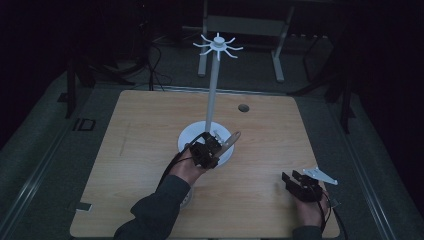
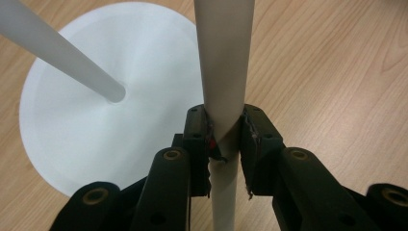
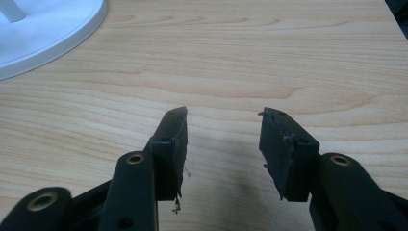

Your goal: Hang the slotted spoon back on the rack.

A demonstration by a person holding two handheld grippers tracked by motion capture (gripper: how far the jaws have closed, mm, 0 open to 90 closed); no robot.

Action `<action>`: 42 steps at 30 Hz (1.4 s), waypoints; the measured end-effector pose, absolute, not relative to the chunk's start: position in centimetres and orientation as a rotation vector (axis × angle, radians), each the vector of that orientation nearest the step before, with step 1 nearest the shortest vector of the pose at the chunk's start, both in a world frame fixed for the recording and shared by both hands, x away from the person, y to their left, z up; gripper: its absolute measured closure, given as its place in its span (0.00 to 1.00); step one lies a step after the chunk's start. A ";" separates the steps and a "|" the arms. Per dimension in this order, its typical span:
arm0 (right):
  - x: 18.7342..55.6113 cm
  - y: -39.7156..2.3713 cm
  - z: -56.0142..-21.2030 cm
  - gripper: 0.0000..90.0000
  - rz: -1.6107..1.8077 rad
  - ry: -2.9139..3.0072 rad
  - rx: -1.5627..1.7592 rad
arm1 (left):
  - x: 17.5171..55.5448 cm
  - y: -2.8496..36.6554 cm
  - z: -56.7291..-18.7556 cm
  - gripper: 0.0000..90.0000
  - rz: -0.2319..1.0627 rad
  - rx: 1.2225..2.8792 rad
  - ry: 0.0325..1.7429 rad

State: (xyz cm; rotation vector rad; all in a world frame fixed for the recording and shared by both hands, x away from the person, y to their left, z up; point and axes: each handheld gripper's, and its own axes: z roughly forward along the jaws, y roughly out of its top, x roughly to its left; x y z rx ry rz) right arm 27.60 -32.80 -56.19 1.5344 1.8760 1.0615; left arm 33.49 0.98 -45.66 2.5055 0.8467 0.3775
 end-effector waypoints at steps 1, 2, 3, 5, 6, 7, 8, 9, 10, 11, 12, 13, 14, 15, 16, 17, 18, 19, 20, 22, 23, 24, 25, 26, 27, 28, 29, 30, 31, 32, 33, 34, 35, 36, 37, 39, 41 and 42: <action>27.6 -32.8 -56.2 0.58 1.061 1.877 1.534 | 33.5 1.0 -45.4 0.83 0.389 2.499 0.844; 27.6 -32.8 -56.2 0.58 1.061 1.877 1.532 | 33.4 1.0 -45.3 0.83 0.390 2.488 0.850; 27.6 -32.8 -56.2 0.58 1.061 1.877 1.533 | 33.4 1.0 -45.1 0.83 0.398 2.477 0.852; 27.6 -32.8 -56.2 0.58 1.061 1.877 1.534 | 33.3 1.1 -44.7 0.83 0.417 2.468 0.847; 27.6 -32.8 -56.2 0.58 1.061 1.877 1.534 | 33.3 1.1 -44.5 0.83 0.430 2.459 0.850; 27.6 -32.8 -56.2 0.58 1.062 1.877 1.534 | 33.3 1.1 -44.4 0.83 0.437 2.449 0.853; 27.6 -32.8 -56.2 0.58 1.061 1.877 1.534 | 33.3 1.1 -44.2 0.83 0.445 2.431 0.864; 27.6 -32.8 -56.2 0.58 1.061 1.877 1.534 | 33.3 1.1 -44.1 0.83 0.454 2.426 0.865; 27.6 -32.8 -56.2 0.58 1.061 1.877 1.533 | 33.2 1.1 -43.9 0.83 0.463 2.414 0.871; 27.6 -32.8 -56.2 0.58 1.061 1.878 1.533 | 33.2 1.2 -43.7 0.83 0.471 2.402 0.873; 27.6 -32.8 -56.2 0.58 1.061 1.878 1.532 | 33.2 1.2 -43.6 0.83 0.479 2.389 0.877; 27.6 -32.8 -56.2 0.58 1.061 1.878 1.533 | 33.2 1.3 -43.4 0.83 0.487 2.377 0.881; 27.6 -32.8 -56.2 0.58 1.061 1.878 1.532 | 33.2 1.4 -43.2 0.83 0.494 2.365 0.885; 27.6 -32.8 -56.2 0.58 1.061 1.877 1.533 | 33.2 1.4 -43.0 0.83 0.502 2.359 0.882; 27.6 -32.8 -56.2 0.58 1.060 1.876 1.532 | 33.1 1.5 -42.9 0.83 0.508 2.346 0.886; 27.6 -32.8 -56.2 0.58 1.061 1.876 1.533 | 33.1 1.5 -42.7 0.83 0.517 2.336 0.888; 27.6 -32.8 -56.2 0.58 1.061 1.875 1.533 | 33.0 1.6 -42.6 0.83 0.524 2.323 0.890; 27.6 -32.8 -56.2 0.58 1.062 1.875 1.534 | 33.0 1.7 -42.5 0.83 0.533 2.316 0.892; 27.6 -32.8 -56.2 0.58 1.062 1.875 1.533 | 32.9 1.7 -42.4 0.83 0.541 2.301 0.896; 27.6 -32.8 -56.2 0.58 1.061 1.875 1.534 | 32.8 1.9 -42.2 0.83 0.557 2.277 0.893; 27.6 -32.8 -56.2 0.58 1.061 1.876 1.533 | 32.8 1.9 -42.2 0.83 0.564 2.266 0.895; 27.6 -32.8 -56.2 0.58 1.061 1.875 1.533 | 32.7 2.0 -42.1 0.83 0.571 2.257 0.894; 27.6 -32.8 -56.2 0.58 1.061 1.875 1.534 | 32.7 2.0 -42.0 0.83 0.577 2.245 0.894; 27.6 -32.8 -56.2 0.58 1.061 1.875 1.534 | 32.6 2.1 -42.0 0.83 0.584 2.235 0.890; 27.6 -32.8 -56.2 0.58 1.061 1.874 1.534 | 32.6 2.2 -41.9 0.83 0.591 2.225 0.883; 27.6 -32.8 -56.2 0.58 1.062 1.874 1.534 | 32.5 2.2 -41.9 0.83 0.596 2.212 0.877; 27.6 -32.8 -56.2 0.58 1.062 1.874 1.535 | 32.4 2.2 -41.9 0.83 0.602 2.205 0.873; 27.6 -32.8 -56.2 0.58 1.061 1.875 1.534 | 32.4 2.3 -41.8 0.83 0.609 2.200 0.875; 27.6 -32.8 -56.2 0.58 1.060 1.875 1.534 | 32.4 2.3 -41.8 0.83 0.614 2.191 0.875; 27.6 -32.8 -56.2 0.58 1.060 1.876 1.533 | 32.4 2.4 -41.7 0.83 0.620 2.189 0.874; 27.6 -32.8 -56.2 0.58 1.060 1.876 1.533 | 32.3 2.4 -41.6 0.83 0.623 2.182 0.876; 27.6 -32.8 -56.2 0.58 1.060 1.876 1.533 | 32.3 2.4 -41.6 0.83 0.623 2.182 0.876; 27.6 -32.8 -56.2 0.58 1.060 1.876 1.533 | 32.3 2.4 -41.5 0.83 0.627 2.174 0.878; 27.6 -32.8 -56.2 0.58 1.060 1.875 1.533 | 32.3 2.5 -41.5 0.83 0.636 2.159 0.879; 27.6 -32.8 -56.2 0.58 1.060 1.874 1.533 | 32.3 2.6 -41.4 0.83 0.645 2.155 0.882; 27.6 -32.8 -56.2 0.58 1.060 1.875 1.532 | 32.3 2.6 -41.4 0.83 0.645 2.155 0.882; 27.6 -32.8 -56.2 0.58 1.060 1.876 1.534 | 32.2 2.9 -41.2 0.83 0.668 2.121 0.893; 27.6 -32.8 -56.2 0.58 1.060 1.876 1.533 | 32.2 3.0 -41.1 0.83 0.672 2.112 0.897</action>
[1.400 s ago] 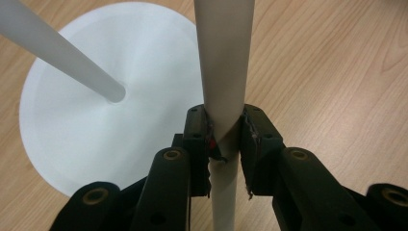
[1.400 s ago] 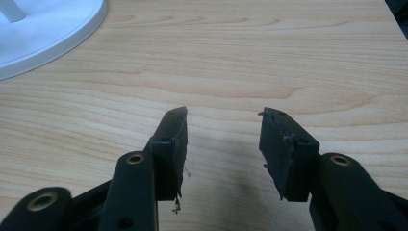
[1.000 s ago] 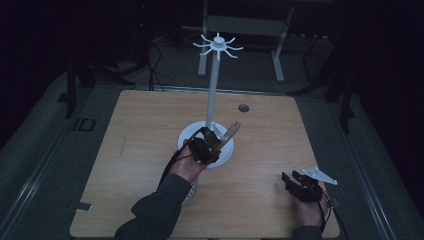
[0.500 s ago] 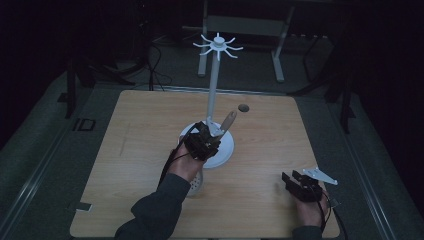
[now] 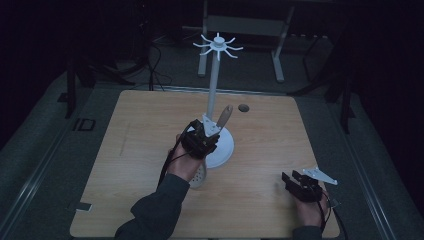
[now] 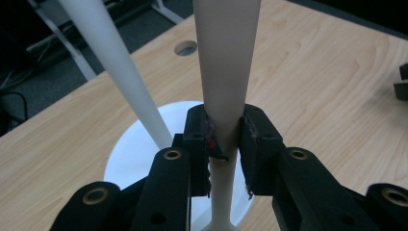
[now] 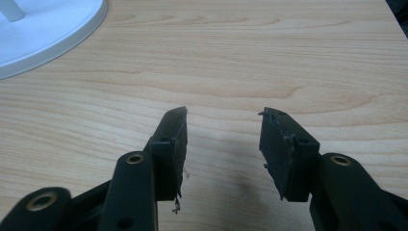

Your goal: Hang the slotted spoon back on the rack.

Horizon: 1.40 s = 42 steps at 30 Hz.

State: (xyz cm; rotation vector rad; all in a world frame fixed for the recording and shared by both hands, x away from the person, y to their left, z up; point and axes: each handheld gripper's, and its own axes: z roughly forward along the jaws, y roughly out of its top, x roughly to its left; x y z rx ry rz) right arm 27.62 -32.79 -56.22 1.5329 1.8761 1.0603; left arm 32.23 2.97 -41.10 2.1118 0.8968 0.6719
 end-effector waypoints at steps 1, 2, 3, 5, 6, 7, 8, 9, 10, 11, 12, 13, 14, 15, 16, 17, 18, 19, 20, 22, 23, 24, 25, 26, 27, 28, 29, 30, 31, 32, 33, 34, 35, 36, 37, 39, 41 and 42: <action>27.6 -32.8 -56.2 0.58 1.061 1.876 1.533 | 32.2 3.1 -41.0 0.83 0.675 2.105 0.897; 27.6 -32.8 -56.2 0.58 1.061 1.876 1.534 | 32.2 3.1 -40.9 0.83 0.676 2.105 0.899; 27.6 -32.8 -56.2 0.58 1.061 1.876 1.534 | 32.3 3.2 -40.9 0.83 0.675 2.103 0.899; 27.6 -32.8 -56.2 0.58 1.060 1.876 1.534 | 32.3 3.3 -40.8 0.83 0.674 2.099 0.903; 27.6 -32.8 -56.2 0.58 1.060 1.877 1.533 | 32.3 3.3 -40.8 0.83 0.678 2.096 0.906; 27.6 -32.8 -56.2 0.58 1.060 1.877 1.534 | 32.3 3.4 -40.8 0.83 0.679 2.089 0.910; 27.6 -32.8 -56.2 0.58 1.060 1.877 1.534 | 32.3 3.4 -40.7 0.83 0.679 2.086 0.912; 27.6 -32.8 -56.2 0.58 1.060 1.876 1.534 | 32.3 3.5 -40.7 0.83 0.680 2.087 0.912; 27.6 -32.8 -56.2 0.58 1.060 1.875 1.535 | 32.3 3.5 -40.6 0.83 0.676 2.085 0.911; 27.6 -32.8 -56.2 0.58 1.060 1.875 1.535 | 32.3 3.5 -40.6 0.83 0.676 2.085 0.911; 27.7 -32.8 -56.3 0.57 1.058 1.876 1.533 | 32.3 3.5 -40.5 0.83 0.675 2.084 0.911; 27.7 -32.8 -56.3 0.57 1.057 1.877 1.534 | 32.3 3.5 -40.4 0.83 0.681 2.079 0.910; 27.7 -32.8 -56.3 0.57 1.056 1.877 1.534 | 32.2 3.5 -40.3 0.83 0.681 2.073 0.911; 27.7 -32.8 -56.3 0.57 1.057 1.876 1.534 | 32.2 3.6 -40.2 0.83 0.683 2.072 0.912; 27.7 -32.8 -56.3 0.57 1.056 1.876 1.534 | 32.2 3.6 -40.1 0.83 0.687 2.068 0.911; 27.7 -32.8 -56.3 0.57 1.056 1.876 1.535 | 32.2 3.6 -40.0 0.83 0.691 2.061 0.909; 27.7 -32.8 -56.3 0.57 1.056 1.876 1.536 | 32.1 3.6 -39.9 0.83 0.692 2.061 0.910; 27.7 -32.8 -56.3 0.57 1.056 1.876 1.536 | 32.1 3.6 -39.8 0.83 0.697 2.060 0.909; 27.7 -32.8 -56.3 0.57 1.056 1.876 1.535 | 32.1 3.6 -39.7 0.83 0.693 2.054 0.913; 27.7 -32.8 -56.3 0.57 1.057 1.877 1.535 | 32.1 3.7 -39.6 0.83 0.694 2.048 0.913; 27.7 -32.7 -56.3 0.57 1.055 1.880 1.535 | 32.1 3.7 -39.6 0.83 0.695 2.046 0.913; 27.7 -32.7 -56.3 0.57 1.055 1.880 1.533 | 32.1 3.7 -39.5 0.83 0.697 2.044 0.915; 27.7 -32.7 -56.3 0.57 1.056 1.881 1.531 | 32.1 3.7 -39.4 0.83 0.702 2.039 0.914; 27.7 -32.7 -56.3 0.57 1.055 1.881 1.531 | 32.1 3.7 -39.4 0.83 0.703 2.035 0.915; 27.7 -32.7 -56.3 0.57 1.055 1.881 1.532 | 32.1 3.7 -39.3 0.83 0.707 2.031 0.917; 27.7 -32.7 -56.3 0.57 1.055 1.881 1.532 | 32.1 3.8 -39.1 0.83 0.712 2.030 0.914; 27.7 -32.7 -56.3 0.57 1.055 1.881 1.533 | 32.1 3.8 -39.0 0.83 0.715 2.026 0.915; 27.7 -32.7 -56.3 0.57 1.055 1.881 1.533 | 32.1 3.8 -38.9 0.83 0.716 2.026 0.913; 27.7 -32.7 -56.3 0.57 1.054 1.881 1.534 | 32.1 3.8 -38.7 0.83 0.719 2.015 0.912; 27.7 -32.7 -56.3 0.57 1.053 1.882 1.534 | 32.1 3.8 -38.6 0.83 0.722 2.014 0.912; 27.7 -32.7 -56.3 0.57 1.053 1.881 1.534 | 32.0 3.7 -38.5 0.83 0.727 1.999 0.918; 27.7 -32.7 -56.4 0.57 1.054 1.881 1.534 | 32.0 3.8 -38.4 0.83 0.738 2.003 0.913; 27.7 -32.7 -56.4 0.57 1.054 1.881 1.535 | 32.0 3.7 -38.3 0.83 0.742 1.990 0.917; 27.7 -32.7 -56.4 0.57 1.054 1.881 1.535 | 32.0 3.6 -38.2 0.83 0.749 1.992 0.914; 27.7 -32.7 -56.4 0.57 1.054 1.881 1.535 | 31.9 3.6 -38.0 0.83 0.758 1.983 0.914; 27.7 -32.7 -56.4 0.57 1.055 1.881 1.536 | 31.9 3.5 -37.8 0.83 0.764 1.976 0.912; 27.7 -32.7 -56.4 0.57 1.054 1.882 1.535 | 31.9 3.4 -37.5 0.83 0.763 1.971 0.911; 27.7 -32.7 -56.4 0.57 1.054 1.882 1.536 | 31.9 3.3 -37.4 0.83 0.764 1.958 0.916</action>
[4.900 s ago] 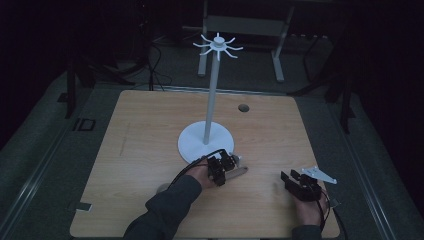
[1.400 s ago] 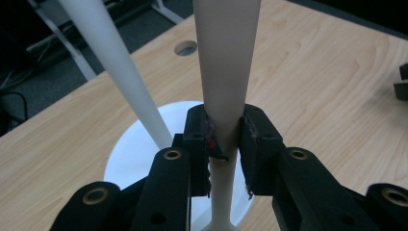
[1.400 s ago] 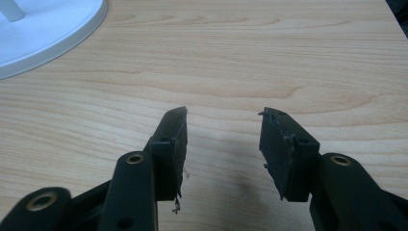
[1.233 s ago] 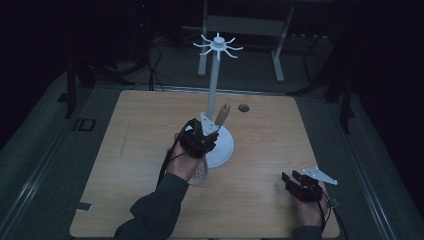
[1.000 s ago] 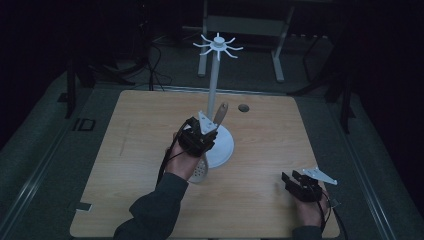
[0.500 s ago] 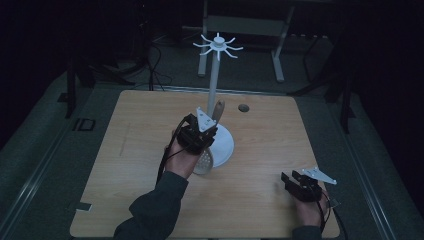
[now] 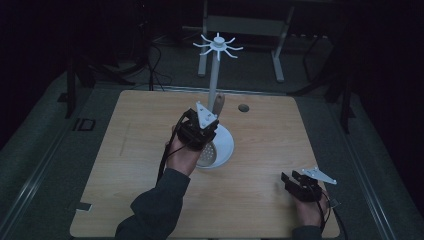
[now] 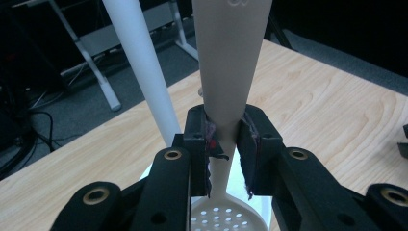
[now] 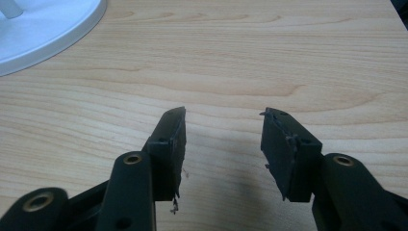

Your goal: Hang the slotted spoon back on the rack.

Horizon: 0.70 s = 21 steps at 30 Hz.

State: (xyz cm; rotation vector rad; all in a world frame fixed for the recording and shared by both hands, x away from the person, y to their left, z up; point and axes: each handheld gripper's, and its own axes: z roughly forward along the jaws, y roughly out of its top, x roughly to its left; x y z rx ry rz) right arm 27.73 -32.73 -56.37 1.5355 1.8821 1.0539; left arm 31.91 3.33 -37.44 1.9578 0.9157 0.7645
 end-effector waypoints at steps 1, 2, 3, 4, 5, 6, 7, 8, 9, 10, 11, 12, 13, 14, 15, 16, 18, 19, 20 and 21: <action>27.7 -32.7 -56.4 0.57 1.054 1.882 1.535 | 31.9 3.3 -37.3 0.83 0.767 1.954 0.912; 27.7 -32.7 -56.4 0.57 1.054 1.882 1.535 | 31.9 3.2 -37.2 0.83 0.766 1.949 0.916; 27.7 -32.7 -56.4 0.57 1.054 1.882 1.535 | 31.9 3.2 -37.1 0.83 0.771 1.944 0.916; 27.7 -32.8 -56.4 0.57 1.054 1.881 1.536 | 31.9 3.2 -37.0 0.83 0.771 1.943 0.915; 27.7 -32.8 -56.4 0.57 1.055 1.880 1.536 | 31.9 3.2 -36.8 0.83 0.780 1.938 0.911; 27.7 -32.8 -56.4 0.57 1.055 1.880 1.537 | 31.9 3.1 -36.7 0.83 0.782 1.936 0.912; 27.7 -32.8 -56.4 0.57 1.055 1.880 1.537 | 31.9 3.1 -36.5 0.83 0.784 1.927 0.913; 27.7 -32.8 -56.4 0.57 1.055 1.880 1.537 | 31.9 3.1 -36.4 0.83 0.784 1.922 0.916; 27.7 -32.8 -56.3 0.57 1.055 1.880 1.537 | 31.9 3.1 -36.3 0.83 0.785 1.916 0.918; 27.7 -32.8 -56.3 0.57 1.056 1.880 1.536 | 32.0 3.1 -36.1 0.83 0.786 1.910 0.921; 27.7 -32.8 -56.3 0.57 1.057 1.880 1.537 | 32.0 3.2 -36.1 0.83 0.787 1.906 0.921; 27.7 -32.8 -56.3 0.57 1.057 1.880 1.538 | 32.0 3.2 -35.9 0.83 0.789 1.896 0.926; 27.7 -32.8 -56.3 0.57 1.056 1.879 1.537 | 32.0 3.2 -35.8 0.83 0.790 1.890 0.927; 27.7 -32.8 -56.3 0.57 1.057 1.879 1.539 | 32.0 3.2 -35.7 0.83 0.792 1.883 0.932; 27.7 -32.8 -56.3 0.57 1.057 1.879 1.539 | 32.0 3.2 -35.6 0.83 0.795 1.882 0.933; 27.7 -32.8 -56.3 0.57 1.057 1.879 1.538 | 32.0 3.2 -35.5 0.83 0.797 1.876 0.936; 27.7 -32.8 -56.3 0.57 1.057 1.879 1.537 | 32.0 3.3 -35.3 0.83 0.798 1.863 0.941; 27.7 -32.8 -56.3 0.57 1.056 1.880 1.538 | 31.9 3.3 -35.2 0.83 0.797 1.854 0.944; 27.7 -32.8 -56.3 0.57 1.056 1.880 1.537 | 31.9 3.3 -35.1 0.83 0.799 1.849 0.945; 27.7 -32.8 -56.3 0.57 1.056 1.879 1.538 | 31.9 3.3 -34.9 0.83 0.797 1.838 0.949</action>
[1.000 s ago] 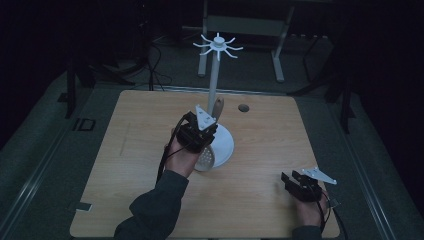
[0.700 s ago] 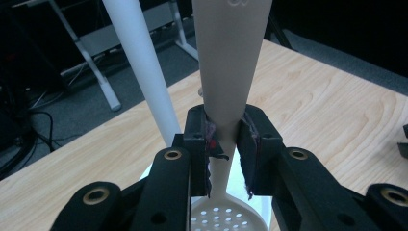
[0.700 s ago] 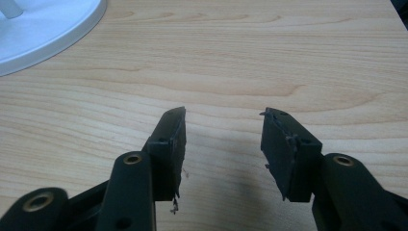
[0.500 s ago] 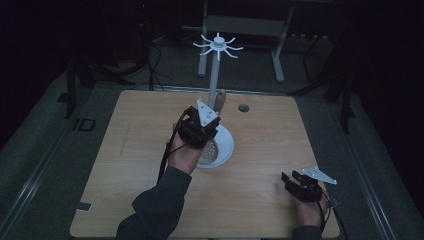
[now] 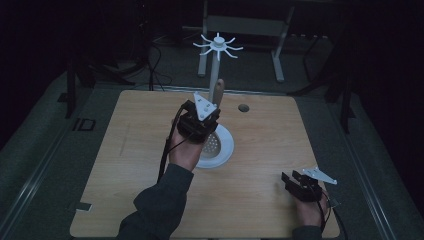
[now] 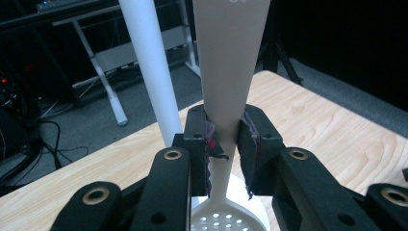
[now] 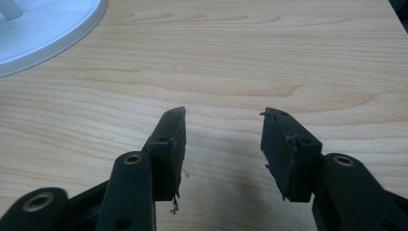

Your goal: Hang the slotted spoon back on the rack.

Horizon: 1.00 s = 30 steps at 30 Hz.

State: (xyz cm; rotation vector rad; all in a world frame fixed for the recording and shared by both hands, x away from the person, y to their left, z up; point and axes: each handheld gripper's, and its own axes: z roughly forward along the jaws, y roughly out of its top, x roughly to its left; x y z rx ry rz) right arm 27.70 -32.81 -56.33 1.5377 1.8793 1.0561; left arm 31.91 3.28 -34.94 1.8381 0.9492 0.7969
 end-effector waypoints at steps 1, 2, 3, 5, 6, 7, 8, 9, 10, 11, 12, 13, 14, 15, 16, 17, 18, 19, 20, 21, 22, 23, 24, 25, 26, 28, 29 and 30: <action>27.7 -32.8 -56.3 0.57 1.057 1.879 1.538 | 31.9 3.3 -34.9 0.83 0.801 1.832 0.949; 27.7 -32.8 -56.3 0.57 1.056 1.879 1.537 | 31.9 3.3 -34.8 0.83 0.802 1.827 0.952; 27.7 -32.8 -56.3 0.57 1.057 1.879 1.538 | 31.8 3.2 -34.7 0.83 0.809 1.815 0.953; 27.7 -32.8 -56.3 0.57 1.057 1.879 1.538 | 31.7 3.2 -34.6 0.83 0.838 1.813 0.954; 27.7 -32.8 -56.3 0.57 1.057 1.878 1.537 | 31.6 3.1 -34.5 0.83 0.853 1.808 0.957; 27.7 -32.8 -56.3 0.57 1.057 1.878 1.538 | 31.6 3.1 -34.4 0.83 0.864 1.801 0.959; 27.7 -32.8 -56.3 0.56 1.056 1.878 1.538 | 31.5 3.0 -34.3 0.83 0.873 1.798 0.960; 27.7 -32.8 -56.3 0.57 1.057 1.878 1.539 | 31.5 3.0 -34.2 0.83 0.877 1.794 0.959; 27.7 -32.8 -56.3 0.56 1.057 1.879 1.538 | 31.6 3.0 -34.1 0.83 0.876 1.793 0.960; 27.7 -32.8 -56.3 0.56 1.057 1.879 1.537 | 31.6 2.9 -34.0 0.83 0.875 1.792 0.961; 27.7 -32.8 -56.3 0.56 1.057 1.878 1.538 | 31.6 2.9 -33.9 0.83 0.876 1.791 0.960; 27.7 -32.8 -56.3 0.57 1.058 1.878 1.538 | 31.6 2.9 -33.8 0.83 0.877 1.789 0.961; 27.7 -32.8 -56.3 0.57 1.058 1.878 1.539 | 31.6 2.8 -33.8 0.83 0.882 1.785 0.960; 27.7 -32.8 -56.3 0.56 1.059 1.877 1.539 | 31.6 2.8 -33.7 0.83 0.883 1.783 0.963; 27.7 -32.8 -56.3 0.57 1.058 1.877 1.538 | 31.6 2.7 -33.6 0.83 0.887 1.778 0.967; 27.7 -32.8 -56.3 0.56 1.059 1.877 1.538 | 31.6 2.7 -33.6 0.83 0.888 1.775 0.969; 27.7 -32.9 -56.3 0.57 1.059 1.876 1.536 | 31.6 2.7 -33.5 0.83 0.888 1.773 0.971; 27.7 -32.8 -56.3 0.57 1.059 1.876 1.538 | 31.6 2.7 -33.5 0.83 0.889 1.768 0.973; 27.7 -32.9 -56.3 0.57 1.058 1.877 1.537 | 31.7 2.7 -33.4 0.83 0.894 1.766 0.973; 27.7 -32.9 -56.3 0.57 1.058 1.877 1.538 | 31.7 2.7 -33.4 0.83 0.895 1.763 0.977; 27.7 -32.9 -56.3 0.57 1.058 1.877 1.537 | 31.7 2.7 -33.3 0.83 0.896 1.761 0.979; 27.7 -32.9 -56.3 0.56 1.058 1.877 1.537 | 31.7 2.7 -33.3 0.83 0.897 1.756 0.982; 27.7 -32.9 -56.3 0.57 1.059 1.877 1.537 | 31.7 2.7 -33.2 0.83 0.901 1.756 0.982; 27.7 -32.9 -56.3 0.56 1.060 1.876 1.537 | 31.8 2.7 -33.2 0.83 0.901 1.755 0.984; 27.7 -32.9 -56.3 0.57 1.060 1.876 1.537 | 31.8 2.7 -33.1 0.83 0.903 1.754 0.986; 27.7 -32.9 -56.3 0.57 1.060 1.876 1.538 | 31.8 2.7 -33.1 0.83 0.910 1.754 0.988; 27.7 -32.9 -56.3 0.57 1.060 1.876 1.537 | 31.8 2.7 -33.0 0.83 0.911 1.751 0.989; 27.7 -32.9 -56.3 0.57 1.059 1.877 1.537 | 31.9 2.8 -33.0 0.83 0.911 1.745 0.994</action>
